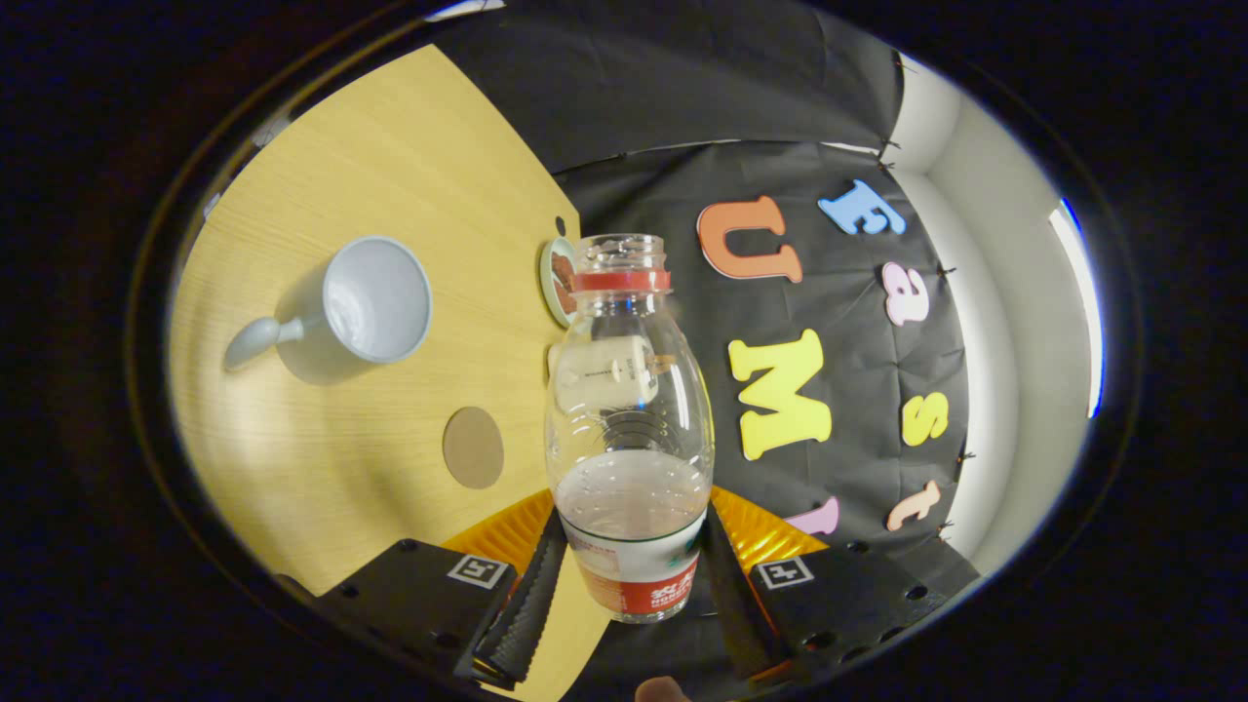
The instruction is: Take the bottle from table, then pour the juice into the cup, finally place the bottle on the coaster
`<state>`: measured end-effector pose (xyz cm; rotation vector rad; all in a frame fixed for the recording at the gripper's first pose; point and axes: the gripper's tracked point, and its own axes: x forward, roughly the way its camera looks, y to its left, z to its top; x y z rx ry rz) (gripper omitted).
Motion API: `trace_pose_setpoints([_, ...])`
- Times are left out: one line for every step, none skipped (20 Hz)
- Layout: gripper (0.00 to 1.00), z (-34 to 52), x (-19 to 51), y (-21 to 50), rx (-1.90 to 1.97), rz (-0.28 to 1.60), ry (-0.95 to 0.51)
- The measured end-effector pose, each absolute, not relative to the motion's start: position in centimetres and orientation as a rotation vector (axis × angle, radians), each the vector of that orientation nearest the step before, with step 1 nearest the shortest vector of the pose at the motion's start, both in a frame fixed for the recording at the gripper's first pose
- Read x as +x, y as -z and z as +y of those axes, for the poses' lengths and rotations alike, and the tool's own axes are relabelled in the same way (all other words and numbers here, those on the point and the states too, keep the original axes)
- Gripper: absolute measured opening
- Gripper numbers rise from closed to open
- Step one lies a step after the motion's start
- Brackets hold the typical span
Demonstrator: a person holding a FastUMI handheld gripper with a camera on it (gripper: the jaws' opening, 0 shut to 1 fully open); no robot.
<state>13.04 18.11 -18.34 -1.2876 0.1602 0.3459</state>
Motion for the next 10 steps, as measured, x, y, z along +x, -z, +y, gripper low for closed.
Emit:
trace_pose_setpoints([0.78,18.2,12.8,18.0,-1.238,0.163,-0.353])
trace_pose_setpoints([0.78,18.4,12.7,17.5,-1.180,0.160,-0.359])
trace_pose_setpoints([0.78,18.4,12.6,16.7,-1.118,0.158,-0.356])
trace_pose_setpoints([0.78,18.5,12.6,16.0,-1.051,0.155,-0.357])
trace_pose_setpoints([0.78,18.6,12.8,15.4,-0.984,0.154,-0.358])
trace_pose_setpoints([0.78,18.6,12.9,14.5,-0.916,0.152,-0.357])
trace_pose_setpoints([0.78,18.5,13.1,13.7,-0.848,0.151,-0.354])
trace_pose_setpoints([0.78,18.4,13.3,13.0,-0.777,0.149,-0.352])
trace_pose_setpoints([0.78,18.4,13.3,12.5,-0.714,0.149,-0.352])
trace_pose_setpoints([0.78,18.3,13.6,11.9,-0.662,0.149,-0.350])
